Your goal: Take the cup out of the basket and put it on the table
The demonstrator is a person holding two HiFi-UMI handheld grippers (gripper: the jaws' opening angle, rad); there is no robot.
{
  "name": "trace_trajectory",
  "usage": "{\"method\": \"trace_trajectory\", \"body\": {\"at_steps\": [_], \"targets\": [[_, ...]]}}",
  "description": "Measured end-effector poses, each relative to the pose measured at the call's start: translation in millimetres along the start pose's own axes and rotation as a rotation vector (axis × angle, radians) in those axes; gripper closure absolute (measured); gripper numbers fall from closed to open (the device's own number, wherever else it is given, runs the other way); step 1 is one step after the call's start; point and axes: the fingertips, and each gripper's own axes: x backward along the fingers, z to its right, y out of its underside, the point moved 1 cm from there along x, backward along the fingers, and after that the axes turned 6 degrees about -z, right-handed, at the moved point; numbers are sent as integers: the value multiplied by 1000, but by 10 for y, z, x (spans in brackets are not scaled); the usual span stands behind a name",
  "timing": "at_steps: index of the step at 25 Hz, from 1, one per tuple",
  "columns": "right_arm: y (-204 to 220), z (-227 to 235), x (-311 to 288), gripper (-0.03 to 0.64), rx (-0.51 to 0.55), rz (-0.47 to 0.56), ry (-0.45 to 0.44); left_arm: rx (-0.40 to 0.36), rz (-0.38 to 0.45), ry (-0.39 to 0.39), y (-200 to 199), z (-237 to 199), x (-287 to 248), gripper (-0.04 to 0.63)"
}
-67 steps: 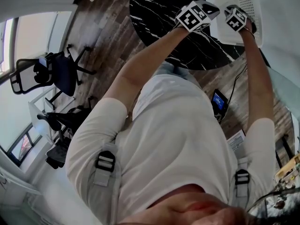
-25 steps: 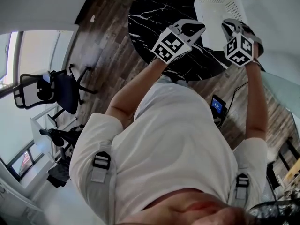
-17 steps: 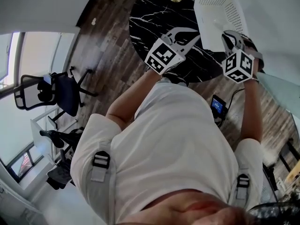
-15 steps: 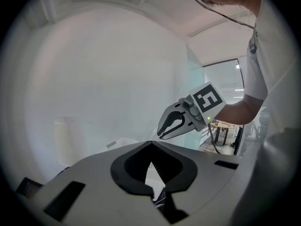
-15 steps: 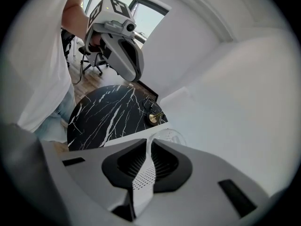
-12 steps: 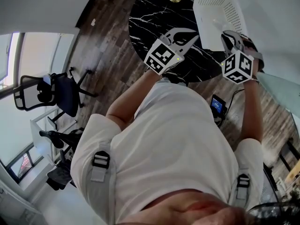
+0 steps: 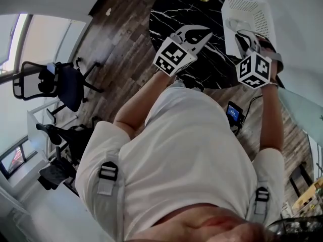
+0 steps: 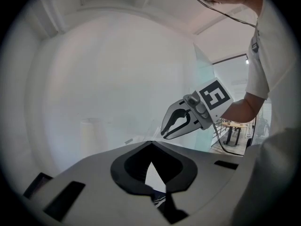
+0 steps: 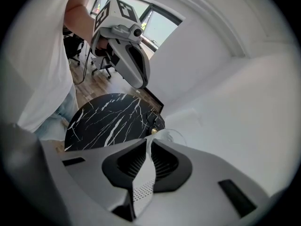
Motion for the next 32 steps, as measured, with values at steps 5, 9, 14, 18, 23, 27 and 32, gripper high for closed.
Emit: {"method": "trace_trajectory", "body": {"at_steps": [5, 9, 14, 18, 23, 27, 32], "targets": [[-409, -17, -139, 583, 66, 56, -30, 52, -5, -70, 110, -199, 308, 591], [-659, -105, -239, 583, 95, 97, -56, 83, -22, -116, 256, -285, 475, 591], [-832, -246, -343, 583, 128, 120, -97, 113, -31, -145, 378, -345, 583, 591], [-889, -363, -386, 584, 141, 126, -117, 141, -36, -146, 459, -363, 600, 591], [-887, -443, -505, 584, 146, 117, -142, 153, -51, -133, 575, -381, 502, 591], [-892, -498, -631, 583, 151, 115, -154, 168, -92, -124, 805, -433, 402, 591], [-895, -628, -873, 584, 180, 95, -173, 187, -142, -112, 1097, -507, 294, 591]]}}
